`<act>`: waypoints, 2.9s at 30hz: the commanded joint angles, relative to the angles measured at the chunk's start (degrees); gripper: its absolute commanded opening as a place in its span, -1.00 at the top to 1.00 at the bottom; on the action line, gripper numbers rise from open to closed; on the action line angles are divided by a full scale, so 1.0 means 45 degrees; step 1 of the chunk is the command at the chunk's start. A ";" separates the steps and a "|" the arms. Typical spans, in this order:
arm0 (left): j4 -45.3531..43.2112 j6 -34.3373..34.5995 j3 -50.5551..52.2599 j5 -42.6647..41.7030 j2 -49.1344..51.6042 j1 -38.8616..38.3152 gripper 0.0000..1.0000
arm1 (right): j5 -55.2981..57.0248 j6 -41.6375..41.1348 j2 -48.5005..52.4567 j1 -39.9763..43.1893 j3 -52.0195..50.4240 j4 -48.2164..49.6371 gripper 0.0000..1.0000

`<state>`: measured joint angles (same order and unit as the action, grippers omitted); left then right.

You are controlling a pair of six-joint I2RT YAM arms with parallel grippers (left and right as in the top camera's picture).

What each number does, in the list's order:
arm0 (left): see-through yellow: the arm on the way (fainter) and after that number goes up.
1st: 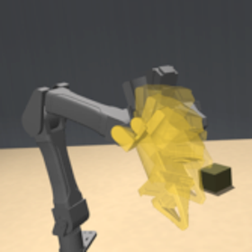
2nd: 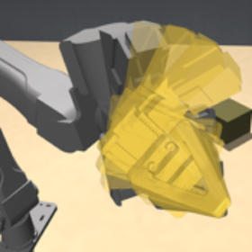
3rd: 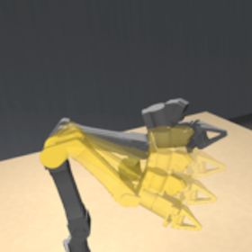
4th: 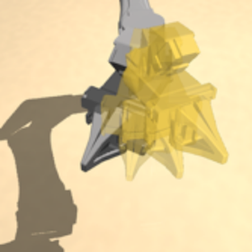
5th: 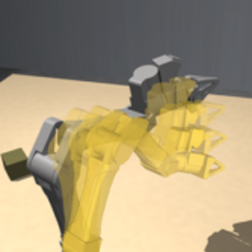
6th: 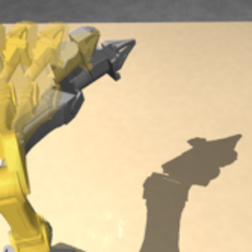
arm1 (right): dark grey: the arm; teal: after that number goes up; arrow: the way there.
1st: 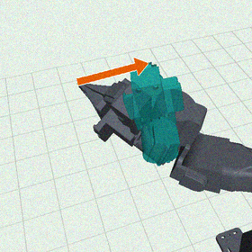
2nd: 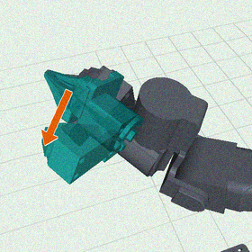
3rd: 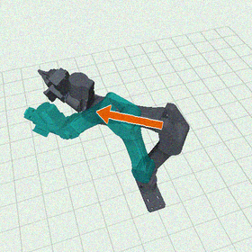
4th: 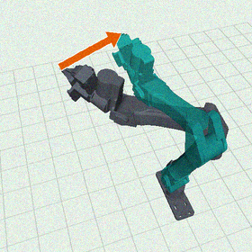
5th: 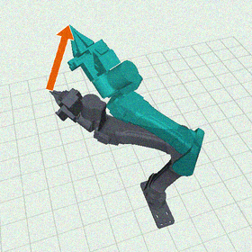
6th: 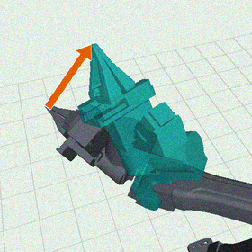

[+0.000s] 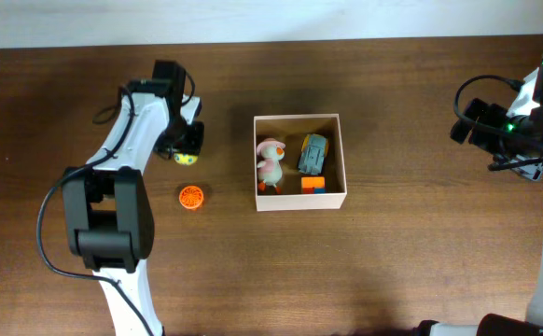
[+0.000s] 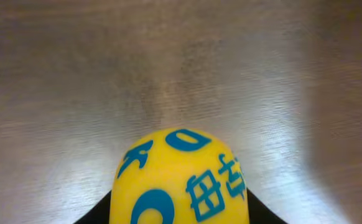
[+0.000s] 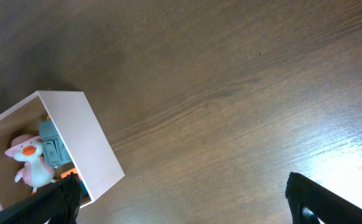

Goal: Pack container
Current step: 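Lower the left gripper onto the yellow lettered ball and grasp it, then carry the yellow ball right into the box and release, then move the left gripper to the orange spiky ball and grasp it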

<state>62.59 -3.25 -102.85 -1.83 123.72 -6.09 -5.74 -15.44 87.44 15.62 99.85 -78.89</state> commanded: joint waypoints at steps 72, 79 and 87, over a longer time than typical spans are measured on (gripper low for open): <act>0.2730 0.2127 0.1666 0.0107 -0.0845 -0.0296 -0.99 | -0.0155 -0.0005 0.0092 0.0044 -0.0083 0.0005 -0.97; 0.0811 0.1841 0.3541 0.0039 -0.0845 -0.0306 -0.93 | -0.0155 -0.0005 0.0092 0.0044 -0.0083 0.0005 -0.98; -0.0097 0.1846 0.4605 0.0034 -0.0845 -0.0389 -0.64 | -0.0155 -0.0005 0.0092 0.0044 -0.0083 0.0005 -0.98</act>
<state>62.87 5.80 -83.70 -1.10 119.61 -7.90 -5.74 -15.44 87.48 15.62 99.79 -78.89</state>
